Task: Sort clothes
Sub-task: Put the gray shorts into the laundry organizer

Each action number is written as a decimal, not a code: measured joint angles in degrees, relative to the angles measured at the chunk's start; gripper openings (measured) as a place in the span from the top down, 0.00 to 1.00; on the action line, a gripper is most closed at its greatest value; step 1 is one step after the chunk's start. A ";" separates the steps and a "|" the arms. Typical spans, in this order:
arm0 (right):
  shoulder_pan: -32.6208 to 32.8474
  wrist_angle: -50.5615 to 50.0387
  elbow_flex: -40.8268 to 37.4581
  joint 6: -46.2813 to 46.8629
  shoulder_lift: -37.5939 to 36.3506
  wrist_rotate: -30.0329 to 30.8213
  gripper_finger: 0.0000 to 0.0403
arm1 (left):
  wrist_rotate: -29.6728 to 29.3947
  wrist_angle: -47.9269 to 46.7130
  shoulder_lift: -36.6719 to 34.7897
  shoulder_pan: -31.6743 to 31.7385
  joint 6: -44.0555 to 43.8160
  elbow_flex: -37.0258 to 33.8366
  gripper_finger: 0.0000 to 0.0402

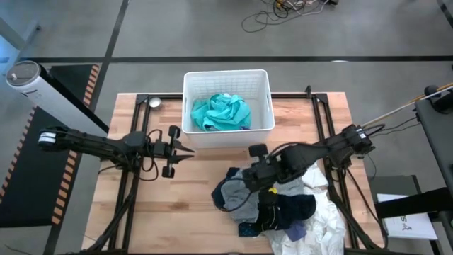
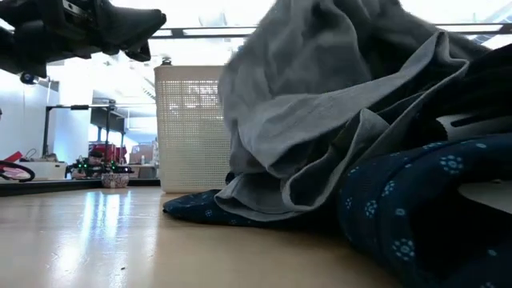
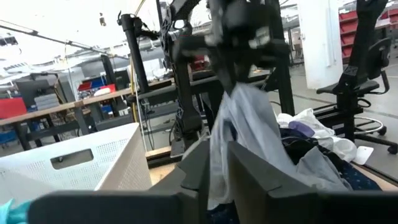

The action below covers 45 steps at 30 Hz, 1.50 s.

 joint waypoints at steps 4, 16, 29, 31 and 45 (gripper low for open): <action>0.00 -0.26 6.69 -3.35 0.00 6.29 0.98 | -0.02 0.24 -0.37 -0.90 1.75 0.00 0.98; -0.15 7.53 22.91 -15.93 0.00 30.91 0.98 | -0.04 0.58 -0.57 -1.60 2.19 0.00 1.00; -3.54 57.82 24.86 -65.51 0.24 38.72 0.98 | -0.11 0.58 -0.57 -1.60 2.16 0.00 1.00; -5.48 61.35 24.86 -68.33 0.26 38.16 0.98 | -0.11 0.56 -0.54 -1.60 2.16 0.00 1.00; -23.52 60.53 24.78 -61.12 0.96 30.65 0.98 | -0.11 0.58 -0.52 -1.60 2.16 0.00 1.00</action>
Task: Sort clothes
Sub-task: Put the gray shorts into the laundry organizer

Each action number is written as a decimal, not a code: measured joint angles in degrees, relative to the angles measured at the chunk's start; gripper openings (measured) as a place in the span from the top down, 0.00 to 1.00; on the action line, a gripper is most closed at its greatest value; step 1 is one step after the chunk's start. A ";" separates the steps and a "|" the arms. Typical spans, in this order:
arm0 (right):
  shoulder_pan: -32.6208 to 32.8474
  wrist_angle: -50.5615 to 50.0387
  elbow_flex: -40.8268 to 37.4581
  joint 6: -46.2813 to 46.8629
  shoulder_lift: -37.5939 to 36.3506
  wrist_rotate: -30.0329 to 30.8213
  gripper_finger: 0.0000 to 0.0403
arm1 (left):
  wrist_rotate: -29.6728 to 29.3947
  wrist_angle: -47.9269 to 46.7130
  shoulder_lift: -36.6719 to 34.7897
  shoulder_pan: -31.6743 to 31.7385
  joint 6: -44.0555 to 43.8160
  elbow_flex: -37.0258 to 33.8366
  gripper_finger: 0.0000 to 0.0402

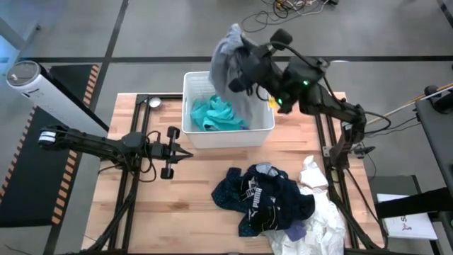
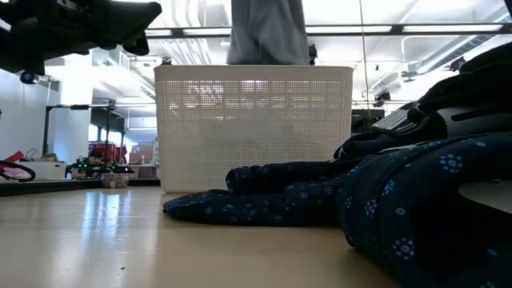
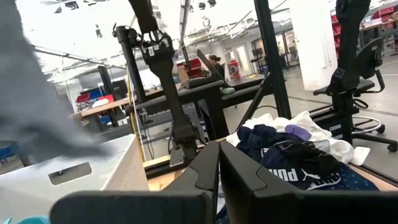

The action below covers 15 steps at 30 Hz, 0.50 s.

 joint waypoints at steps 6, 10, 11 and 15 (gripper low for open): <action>-3.80 -14.52 -0.02 14.60 0.21 -6.83 0.98 | 0.00 -0.04 0.00 0.02 -0.02 0.00 1.00; -5.73 -27.09 -0.09 24.36 0.98 -11.22 0.98 | 0.00 -0.09 0.02 0.00 -0.20 -0.01 1.00; -6.32 -30.33 -0.11 26.48 1.32 -12.96 0.98 | 0.00 -0.09 0.02 0.00 -0.22 -0.02 1.00; -8.77 -40.50 -0.15 35.15 3.32 -21.32 0.98 | 0.00 -0.16 0.01 0.00 -0.46 -0.02 1.00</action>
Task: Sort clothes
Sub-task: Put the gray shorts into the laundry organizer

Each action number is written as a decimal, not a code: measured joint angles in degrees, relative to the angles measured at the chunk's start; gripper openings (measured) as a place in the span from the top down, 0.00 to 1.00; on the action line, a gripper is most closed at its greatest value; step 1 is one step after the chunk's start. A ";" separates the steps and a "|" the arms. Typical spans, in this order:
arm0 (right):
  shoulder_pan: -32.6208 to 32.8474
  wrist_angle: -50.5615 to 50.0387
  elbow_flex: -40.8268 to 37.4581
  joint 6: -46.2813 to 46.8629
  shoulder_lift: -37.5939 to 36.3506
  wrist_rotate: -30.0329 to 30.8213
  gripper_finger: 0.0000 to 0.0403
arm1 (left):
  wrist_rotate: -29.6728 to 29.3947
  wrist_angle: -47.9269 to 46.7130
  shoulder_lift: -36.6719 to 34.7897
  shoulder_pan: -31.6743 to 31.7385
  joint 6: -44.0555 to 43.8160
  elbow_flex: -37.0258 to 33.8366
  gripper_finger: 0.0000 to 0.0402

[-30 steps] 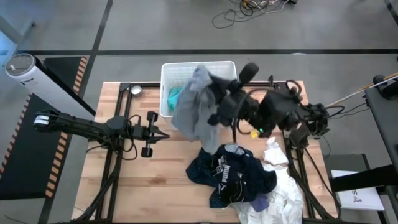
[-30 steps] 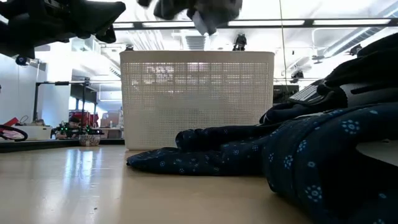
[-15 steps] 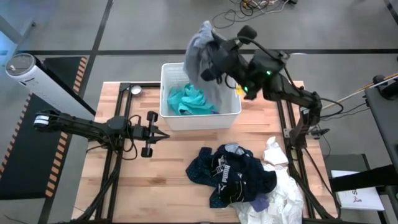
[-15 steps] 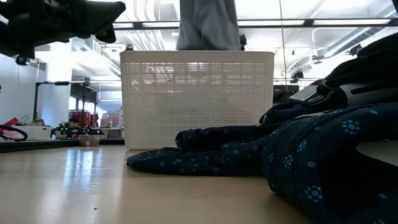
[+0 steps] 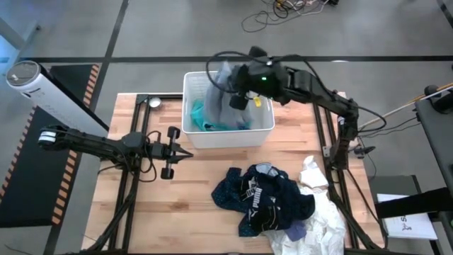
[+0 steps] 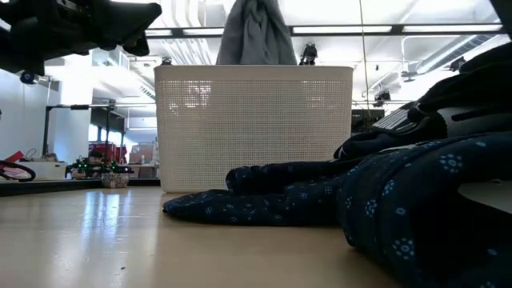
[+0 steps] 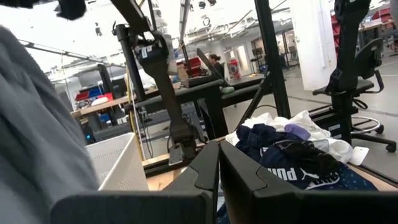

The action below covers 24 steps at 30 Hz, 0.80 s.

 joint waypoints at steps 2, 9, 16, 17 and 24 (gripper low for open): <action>-1.22 -3.12 -0.15 2.53 1.44 -3.66 0.98 | 0.00 -0.11 0.02 0.00 0.00 0.00 1.00; -3.53 -6.27 -0.21 8.51 9.63 -14.17 0.98 | 0.00 -0.37 0.01 0.00 0.00 -0.02 1.00; -4.32 -12.16 -0.22 9.66 18.97 -18.10 0.98 | 0.00 -0.86 0.02 0.00 -0.02 -0.04 1.00; -4.27 -13.04 -0.22 9.67 20.17 -18.52 0.98 | 0.00 -0.86 0.02 0.01 -0.04 -0.04 1.00; -4.24 -15.38 0.09 11.17 24.42 -27.33 0.98 | 0.00 -0.78 0.01 0.00 -0.21 -0.07 1.00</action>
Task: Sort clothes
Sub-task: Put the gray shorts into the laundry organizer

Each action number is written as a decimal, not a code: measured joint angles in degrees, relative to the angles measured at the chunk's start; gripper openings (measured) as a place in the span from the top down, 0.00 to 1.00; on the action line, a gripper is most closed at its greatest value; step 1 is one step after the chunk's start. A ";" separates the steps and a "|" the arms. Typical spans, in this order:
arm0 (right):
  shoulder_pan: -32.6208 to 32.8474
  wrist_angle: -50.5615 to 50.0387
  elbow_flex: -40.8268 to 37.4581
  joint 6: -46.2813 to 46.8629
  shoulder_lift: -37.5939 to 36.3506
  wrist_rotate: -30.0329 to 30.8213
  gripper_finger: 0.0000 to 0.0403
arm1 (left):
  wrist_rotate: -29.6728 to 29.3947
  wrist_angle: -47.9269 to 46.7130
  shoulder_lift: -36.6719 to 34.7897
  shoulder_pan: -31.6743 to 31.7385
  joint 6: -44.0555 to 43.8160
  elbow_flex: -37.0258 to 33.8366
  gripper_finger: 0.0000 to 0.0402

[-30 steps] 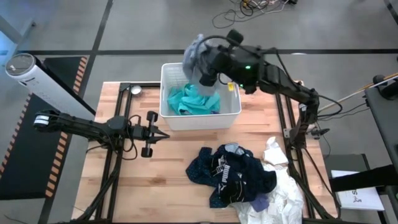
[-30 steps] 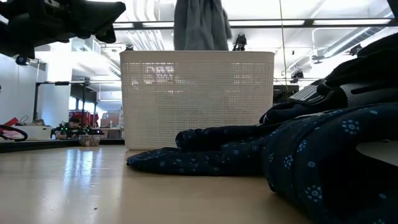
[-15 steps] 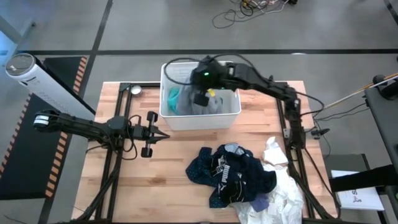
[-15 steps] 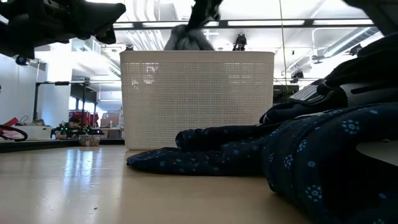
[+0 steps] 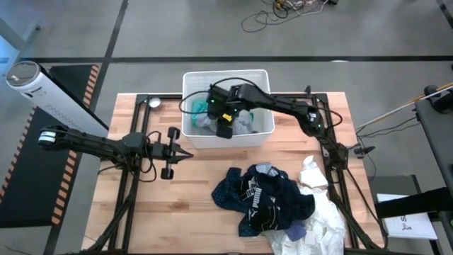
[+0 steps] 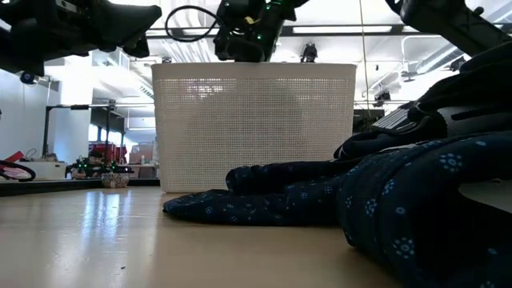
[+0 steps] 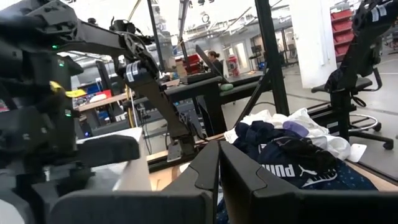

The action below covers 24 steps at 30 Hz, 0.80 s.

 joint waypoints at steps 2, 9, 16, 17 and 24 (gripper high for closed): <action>0.12 0.53 -0.05 0.29 0.27 -1.06 0.98 | 0.00 -0.02 0.01 0.01 0.00 0.00 1.00; -0.08 2.03 -0.27 2.71 -1.10 0.23 0.95 | 0.01 0.02 0.01 0.00 -0.02 0.00 1.00; 0.07 2.27 -0.04 1.40 -3.47 4.38 0.74 | 0.00 0.07 0.01 0.00 -0.23 0.00 1.00; 0.11 2.24 -0.05 1.01 -4.16 5.31 0.70 | 0.00 0.09 0.01 0.02 -0.23 0.00 1.00; -0.17 1.32 0.06 -5.41 -9.66 10.34 0.53 | 0.02 0.04 0.01 0.00 -0.23 0.00 1.00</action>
